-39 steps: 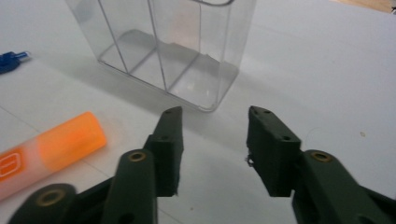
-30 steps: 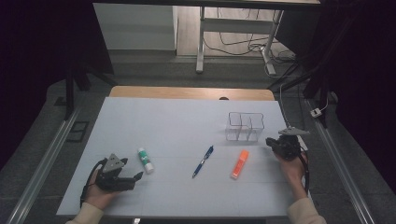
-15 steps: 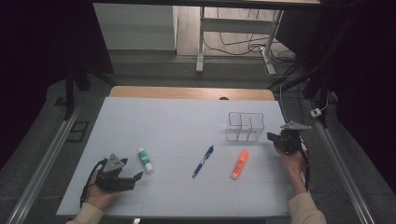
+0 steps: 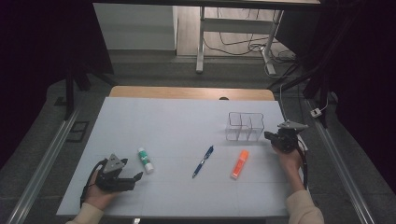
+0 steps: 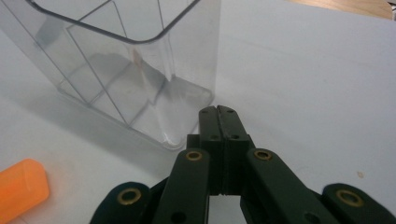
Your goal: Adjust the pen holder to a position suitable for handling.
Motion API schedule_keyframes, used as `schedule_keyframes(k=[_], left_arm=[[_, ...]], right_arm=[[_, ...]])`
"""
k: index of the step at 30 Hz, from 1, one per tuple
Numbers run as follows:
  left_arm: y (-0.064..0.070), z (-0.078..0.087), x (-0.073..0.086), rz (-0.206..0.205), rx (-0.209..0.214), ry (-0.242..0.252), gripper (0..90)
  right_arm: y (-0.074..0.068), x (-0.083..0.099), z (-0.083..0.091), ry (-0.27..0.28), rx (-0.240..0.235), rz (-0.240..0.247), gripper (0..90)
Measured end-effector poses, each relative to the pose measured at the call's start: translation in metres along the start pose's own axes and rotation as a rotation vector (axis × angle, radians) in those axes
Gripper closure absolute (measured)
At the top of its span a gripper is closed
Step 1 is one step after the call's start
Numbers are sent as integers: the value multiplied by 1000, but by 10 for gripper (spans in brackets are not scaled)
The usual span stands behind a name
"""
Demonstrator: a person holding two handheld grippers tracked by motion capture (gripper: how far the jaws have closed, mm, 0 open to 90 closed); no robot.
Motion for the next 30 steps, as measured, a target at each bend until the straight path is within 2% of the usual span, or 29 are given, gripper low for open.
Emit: schedule_keyframes(k=[10,12,16,30], left_arm=[[1,1,1,0,-1,-1,191],[1,1,1,-2,-1,-3,191],[0,1,2,1,-1,-7,192],[0,0,3,4,0,-13,193]], right_arm=[[-10,0,-5,-8,-23,34,893],[-11,1,-6,-16,-13,41,894],[-11,2,-7,-16,-17,19,893],[-17,1,-10,-20,-22,26,893]])
Point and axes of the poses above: each handheld gripper's, and its own axes: z roughly backward along the jaws, x roughly out of its underside, y roughly to its right, the point moved 10 cm from there along -z, roughly forward along the jaws, and after that the axes turned 2 degrees about z, right-handed, at the moved point
